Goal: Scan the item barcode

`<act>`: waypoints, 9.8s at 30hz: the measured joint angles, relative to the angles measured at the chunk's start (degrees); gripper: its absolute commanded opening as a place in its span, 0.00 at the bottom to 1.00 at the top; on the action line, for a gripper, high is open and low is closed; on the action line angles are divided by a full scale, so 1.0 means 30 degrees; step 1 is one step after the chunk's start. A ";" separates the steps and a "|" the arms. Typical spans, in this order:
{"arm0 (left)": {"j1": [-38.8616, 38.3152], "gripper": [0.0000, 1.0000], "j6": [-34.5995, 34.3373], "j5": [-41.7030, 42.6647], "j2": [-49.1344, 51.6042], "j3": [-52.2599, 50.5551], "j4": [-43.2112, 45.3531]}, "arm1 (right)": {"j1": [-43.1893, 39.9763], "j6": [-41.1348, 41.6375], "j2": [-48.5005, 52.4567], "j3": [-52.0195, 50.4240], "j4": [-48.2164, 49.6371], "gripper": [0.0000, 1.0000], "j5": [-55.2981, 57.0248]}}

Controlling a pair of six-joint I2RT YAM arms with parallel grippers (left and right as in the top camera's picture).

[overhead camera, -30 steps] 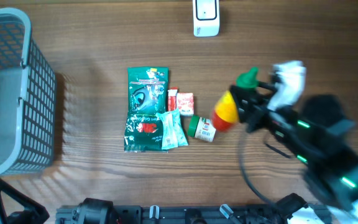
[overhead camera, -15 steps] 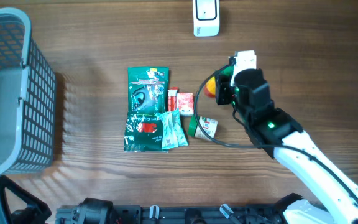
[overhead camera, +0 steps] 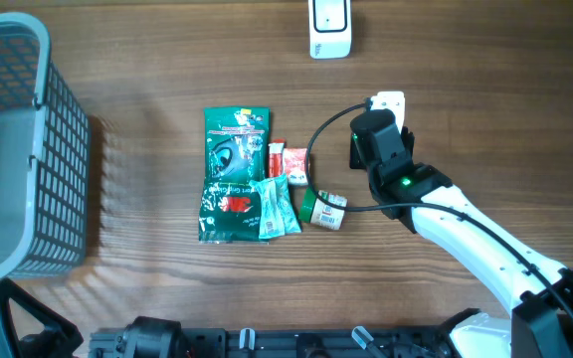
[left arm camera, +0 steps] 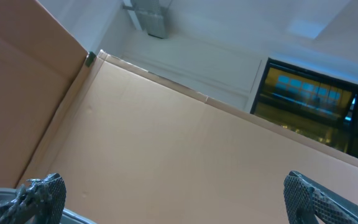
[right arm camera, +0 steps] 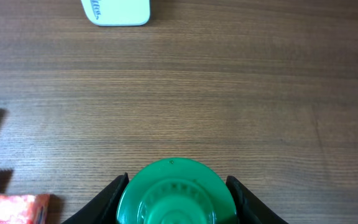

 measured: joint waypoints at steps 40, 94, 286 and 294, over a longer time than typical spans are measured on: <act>0.0000 1.00 -0.6171 0.0000 0.0000 -0.9049 -0.0568 | -0.1712 0.2004 0.4248 1.7879 -2.0189 1.00 -0.3825; 0.0000 1.00 -0.6710 0.0007 0.0007 -0.9158 -1.5569 | -0.4546 -0.0896 1.2626 2.0546 -2.4589 0.25 -1.0302; 0.0000 1.00 -0.6710 0.0007 0.0007 -0.9158 -1.5577 | -2.3962 0.3264 1.4885 2.1536 -1.4557 1.00 -0.1909; 0.0000 1.00 -0.6710 0.0007 0.0007 -0.9158 -1.5577 | -2.4800 0.3708 1.3500 2.1529 -1.5227 1.00 -0.6535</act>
